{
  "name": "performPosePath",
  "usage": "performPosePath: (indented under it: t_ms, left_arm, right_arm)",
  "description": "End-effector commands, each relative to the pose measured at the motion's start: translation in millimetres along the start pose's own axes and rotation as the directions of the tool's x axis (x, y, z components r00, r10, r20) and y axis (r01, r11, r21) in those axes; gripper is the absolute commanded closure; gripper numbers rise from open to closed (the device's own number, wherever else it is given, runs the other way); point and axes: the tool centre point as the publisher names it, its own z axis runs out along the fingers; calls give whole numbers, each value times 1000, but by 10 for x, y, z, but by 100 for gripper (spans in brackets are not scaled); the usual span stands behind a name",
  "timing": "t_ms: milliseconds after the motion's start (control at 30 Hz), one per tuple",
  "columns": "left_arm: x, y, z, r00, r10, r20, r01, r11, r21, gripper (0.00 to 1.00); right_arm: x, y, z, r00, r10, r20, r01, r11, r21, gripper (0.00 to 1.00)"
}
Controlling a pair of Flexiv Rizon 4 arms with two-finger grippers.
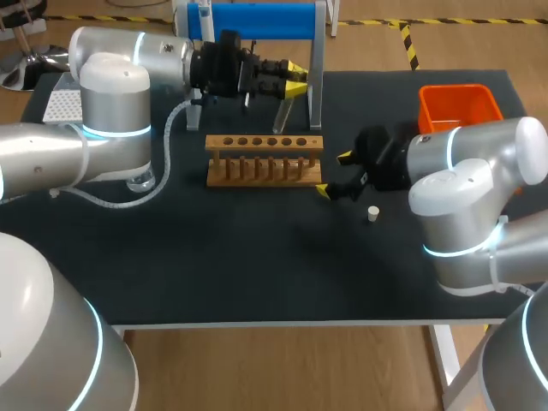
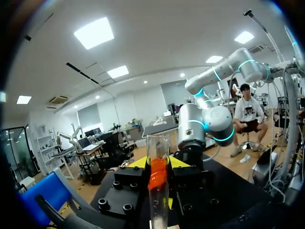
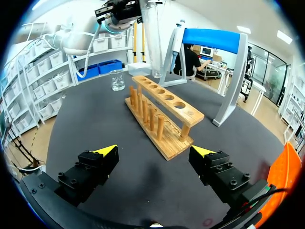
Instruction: Invert the test tube, pick up the pipette, mount the tip to pipette, aspirate from beaker and dispense into the tube, eject the tip, return the pipette, and cap with the stopper.
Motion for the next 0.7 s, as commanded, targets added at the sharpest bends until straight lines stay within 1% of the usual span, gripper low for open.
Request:
performPosePath:
  t_ms: [33,100,167,300,367,467,700]
  left_arm:
    - [-45,84,-19,1000,-12,4,12,1000,16,100]
    - [-47,110,-28,999,-30,16,29,999,32,100]
    - [-45,130,-35,999,-37,21,36,999,26,100]
    - [-33,169,-56,998,-54,41,52,998,45,100]
    - [-19,186,-47,997,-68,42,67,997,33,100]
    - [-18,214,-62,994,-87,59,83,995,55,100]
    - [-29,246,-68,993,-92,68,88,994,61,100]
  right_arm:
    - [0,-6,-4,1000,0,0,0,1000,-1,0]
    - [0,-6,-4,1000,0,0,0,1000,-1,0]
    - [0,-6,-4,1000,0,0,0,1000,-1,0]
    - [0,-6,-4,1000,0,0,0,1000,-1,0]
    - [0,-6,-4,1000,0,0,0,1000,-1,0]
    - [0,-6,-4,1000,0,0,0,1000,-1,0]
    - [0,-6,-4,1000,0,0,0,1000,-1,0]
